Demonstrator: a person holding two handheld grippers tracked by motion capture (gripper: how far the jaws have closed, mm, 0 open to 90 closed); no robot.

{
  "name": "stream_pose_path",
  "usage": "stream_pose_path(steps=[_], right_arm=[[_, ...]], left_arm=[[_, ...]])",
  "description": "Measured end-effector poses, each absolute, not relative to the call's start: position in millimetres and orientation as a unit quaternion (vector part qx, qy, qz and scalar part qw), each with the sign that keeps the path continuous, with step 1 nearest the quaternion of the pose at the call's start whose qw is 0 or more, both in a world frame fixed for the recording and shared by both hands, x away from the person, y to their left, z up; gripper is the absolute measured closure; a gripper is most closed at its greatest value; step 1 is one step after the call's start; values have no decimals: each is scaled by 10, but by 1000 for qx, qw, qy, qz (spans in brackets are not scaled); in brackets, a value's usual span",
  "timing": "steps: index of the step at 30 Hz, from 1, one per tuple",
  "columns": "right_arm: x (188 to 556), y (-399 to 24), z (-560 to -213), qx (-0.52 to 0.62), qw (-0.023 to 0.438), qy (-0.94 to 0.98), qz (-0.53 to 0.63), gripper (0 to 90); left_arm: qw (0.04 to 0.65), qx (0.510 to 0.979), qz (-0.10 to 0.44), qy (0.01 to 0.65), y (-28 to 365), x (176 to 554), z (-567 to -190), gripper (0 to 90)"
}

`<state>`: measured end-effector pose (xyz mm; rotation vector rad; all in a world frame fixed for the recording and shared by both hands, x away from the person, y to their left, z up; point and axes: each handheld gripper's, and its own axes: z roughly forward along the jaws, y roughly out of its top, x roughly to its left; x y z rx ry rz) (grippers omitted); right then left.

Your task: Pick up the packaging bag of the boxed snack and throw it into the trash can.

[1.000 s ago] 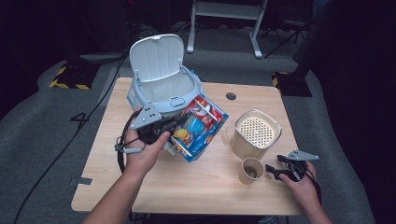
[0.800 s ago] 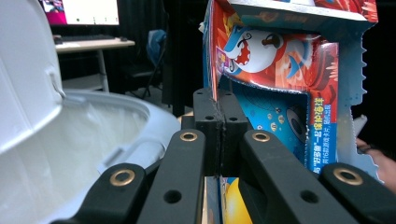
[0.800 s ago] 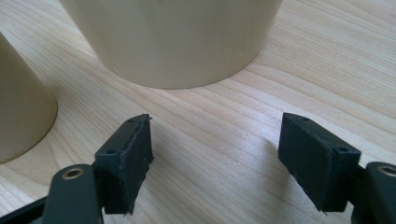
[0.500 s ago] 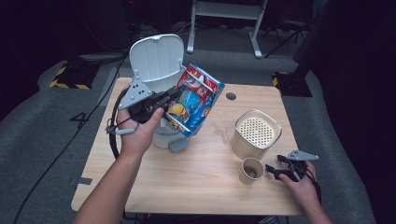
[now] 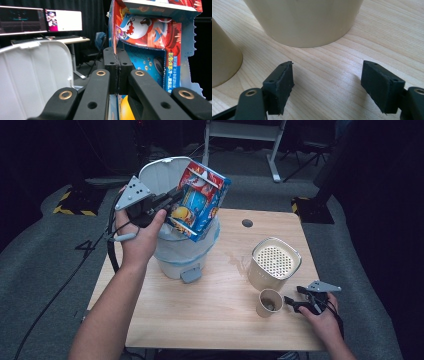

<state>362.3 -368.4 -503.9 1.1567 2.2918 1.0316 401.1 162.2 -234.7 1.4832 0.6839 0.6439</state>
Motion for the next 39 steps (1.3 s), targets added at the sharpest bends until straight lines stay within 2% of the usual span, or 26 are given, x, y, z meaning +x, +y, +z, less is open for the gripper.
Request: stream_pose_path(steps=[9,26,39], right_arm=[[3622,-3683,-5039,411,186,814,366,263],[3623,-3683,-5039,411,186,814,366,263],[3622,-3683,-5039,411,186,814,366,263]], left_arm=[[638,627,320,311,1666,4200,-2241,888],[630,601,347,348,1751,4571,-2303,887],[624,592,362,360,1786,4625,-2358,887]])
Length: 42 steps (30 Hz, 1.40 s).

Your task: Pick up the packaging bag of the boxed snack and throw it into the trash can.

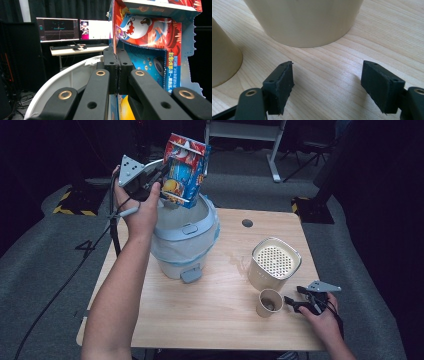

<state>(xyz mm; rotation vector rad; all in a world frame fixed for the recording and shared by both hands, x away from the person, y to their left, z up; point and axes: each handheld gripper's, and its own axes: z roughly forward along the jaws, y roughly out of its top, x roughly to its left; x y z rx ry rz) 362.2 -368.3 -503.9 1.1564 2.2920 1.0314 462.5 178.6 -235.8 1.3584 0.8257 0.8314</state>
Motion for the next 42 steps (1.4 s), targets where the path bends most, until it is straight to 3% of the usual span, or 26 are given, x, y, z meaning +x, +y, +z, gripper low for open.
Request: stream_pose_path(steps=[8,10,12,13,15,22,32,37,42], right_arm=[[3623,-3683,-5039,410,186,814,366,263],[3622,-3683,-5039,411,186,814,366,263],[3622,-3683,-5039,411,186,814,366,263],[3622,-3683,-5039,411,186,814,366,263],[3622,-3683,-5039,411,186,814,366,263],[3623,-3683,-5039,411,186,814,366,263],[3622,-3683,-5039,411,186,814,366,263],[3622,-3683,-5039,410,186,814,366,263],[3622,-3683,-5039,411,186,814,366,263]], left_arm=[[612,593,372,369,1801,4677,-2381,861],[614,591,366,374,1805,4684,-2393,760],[615,591,365,372,1800,4682,-2391,565],[607,604,366,364,1783,4655,-2387,510],[604,611,364,360,1767,4634,-2383,488],[588,643,337,356,1707,4606,-2370,520],[569,662,313,375,1660,4701,-2428,496],[528,700,269,398,1631,4749,-2503,487],[492,726,263,403,1583,4759,-2543,478]])
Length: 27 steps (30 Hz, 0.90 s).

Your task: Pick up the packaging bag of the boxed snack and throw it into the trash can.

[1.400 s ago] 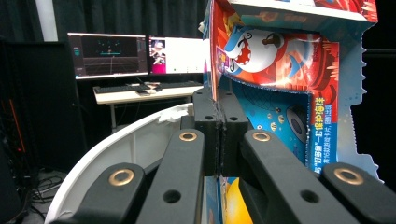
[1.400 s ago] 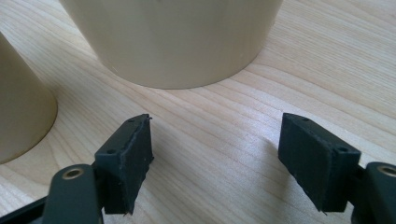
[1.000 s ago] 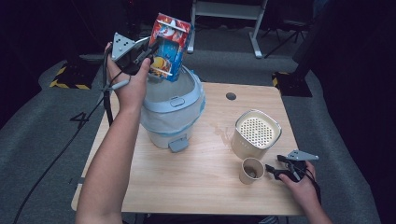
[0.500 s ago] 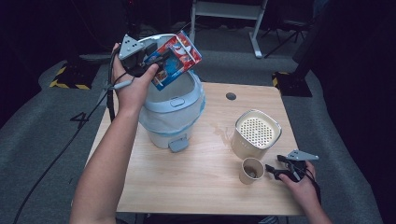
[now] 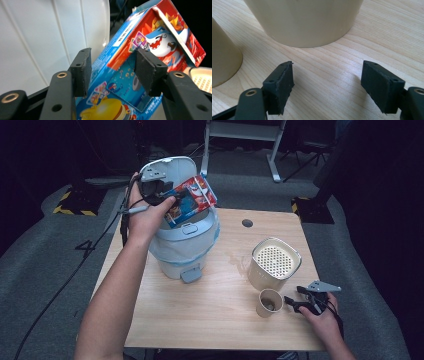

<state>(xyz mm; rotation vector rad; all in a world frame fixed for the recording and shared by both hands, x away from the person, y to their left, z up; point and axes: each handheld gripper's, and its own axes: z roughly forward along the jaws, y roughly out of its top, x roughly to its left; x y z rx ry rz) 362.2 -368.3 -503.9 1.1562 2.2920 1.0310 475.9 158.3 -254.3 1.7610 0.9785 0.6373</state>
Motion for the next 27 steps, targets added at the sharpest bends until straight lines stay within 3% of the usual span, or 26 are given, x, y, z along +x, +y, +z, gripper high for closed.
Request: stream_pose_path(steps=[2,7,11,27], right_arm=[[3622,-3683,-5039,410,186,814,366,263],[3622,-3683,-5038,411,186,814,366,263],[3623,-3683,-5039,411,186,814,366,263],[3623,-3683,-5038,411,186,814,366,263]], left_arm=[[480,737,259,400,1558,4763,-2554,440],[495,733,259,387,1508,4750,-2522,513],[517,726,250,379,1473,4737,-2491,517],[546,728,243,334,1617,4409,-2441,455]])
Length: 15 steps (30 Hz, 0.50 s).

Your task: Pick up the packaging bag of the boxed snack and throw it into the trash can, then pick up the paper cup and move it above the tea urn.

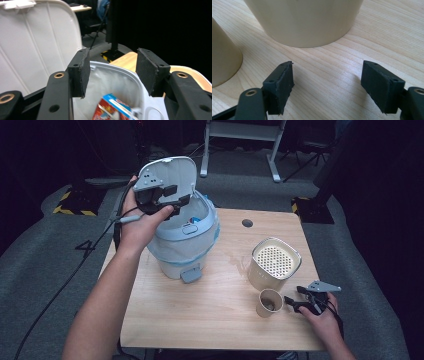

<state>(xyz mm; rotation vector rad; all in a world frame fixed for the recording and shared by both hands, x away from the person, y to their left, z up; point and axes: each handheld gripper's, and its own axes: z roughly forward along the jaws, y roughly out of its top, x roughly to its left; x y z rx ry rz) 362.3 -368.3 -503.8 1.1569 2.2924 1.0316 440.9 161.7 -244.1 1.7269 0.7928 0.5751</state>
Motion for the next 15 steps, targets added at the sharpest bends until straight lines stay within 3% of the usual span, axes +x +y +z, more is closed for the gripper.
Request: stream_pose_path(steps=[15], right_arm=[[3610,-3665,-5028,384,170,830,367,240]], left_arm=[[559,754,205,279,1840,3790,-2543,436]])
